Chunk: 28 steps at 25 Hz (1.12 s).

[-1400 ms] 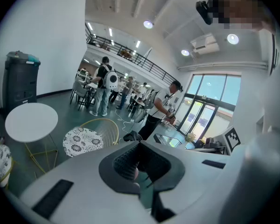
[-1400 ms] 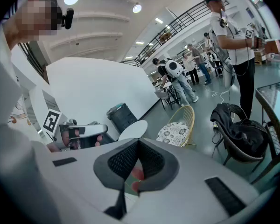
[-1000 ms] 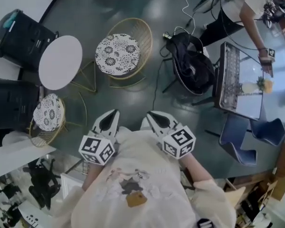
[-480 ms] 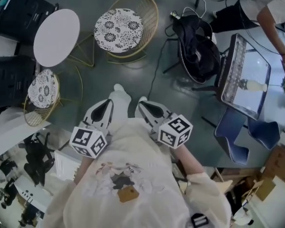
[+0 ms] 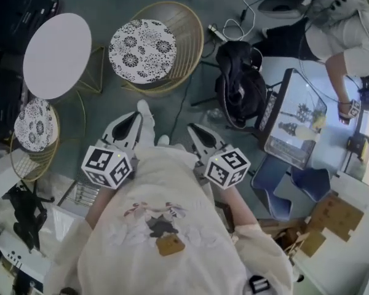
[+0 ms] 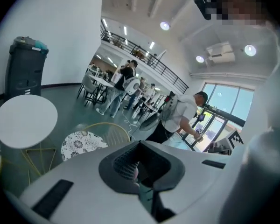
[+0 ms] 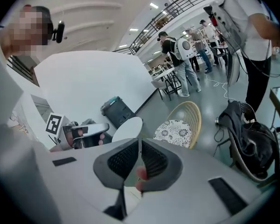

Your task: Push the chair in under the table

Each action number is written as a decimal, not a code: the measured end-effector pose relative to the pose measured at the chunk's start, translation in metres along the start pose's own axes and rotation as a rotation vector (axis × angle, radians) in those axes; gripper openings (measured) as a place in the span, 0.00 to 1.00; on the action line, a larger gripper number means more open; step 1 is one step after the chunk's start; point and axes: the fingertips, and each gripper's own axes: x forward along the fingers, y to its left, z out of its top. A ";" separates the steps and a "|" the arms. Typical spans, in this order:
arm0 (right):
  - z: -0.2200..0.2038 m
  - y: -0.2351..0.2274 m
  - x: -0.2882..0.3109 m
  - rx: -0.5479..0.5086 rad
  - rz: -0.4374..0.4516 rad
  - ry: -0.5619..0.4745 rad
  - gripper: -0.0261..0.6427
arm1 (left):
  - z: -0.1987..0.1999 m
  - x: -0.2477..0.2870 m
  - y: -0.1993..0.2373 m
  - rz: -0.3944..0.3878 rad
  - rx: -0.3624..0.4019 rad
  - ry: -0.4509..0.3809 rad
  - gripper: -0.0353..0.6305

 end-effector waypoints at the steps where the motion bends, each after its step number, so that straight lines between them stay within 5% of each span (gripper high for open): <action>1: 0.014 -0.006 0.010 -0.003 -0.015 0.006 0.05 | 0.019 0.011 0.011 -0.005 0.001 -0.028 0.07; 5: 0.055 -0.032 0.042 -0.022 -0.091 0.044 0.05 | 0.078 0.035 0.051 -0.011 -0.006 -0.115 0.07; 11: 0.095 -0.046 0.074 0.013 -0.142 0.094 0.07 | 0.103 0.047 0.095 0.024 -0.023 -0.135 0.07; 14: 0.101 -0.046 0.087 -0.038 -0.142 0.137 0.15 | 0.104 0.056 0.107 0.024 -0.031 -0.122 0.07; 21: 0.121 -0.078 0.111 -0.045 -0.182 0.212 0.16 | 0.105 0.082 0.104 0.034 -0.010 -0.088 0.07; 28: 0.180 -0.132 0.146 0.043 -0.219 0.163 0.16 | 0.125 0.130 0.092 0.078 0.059 -0.019 0.07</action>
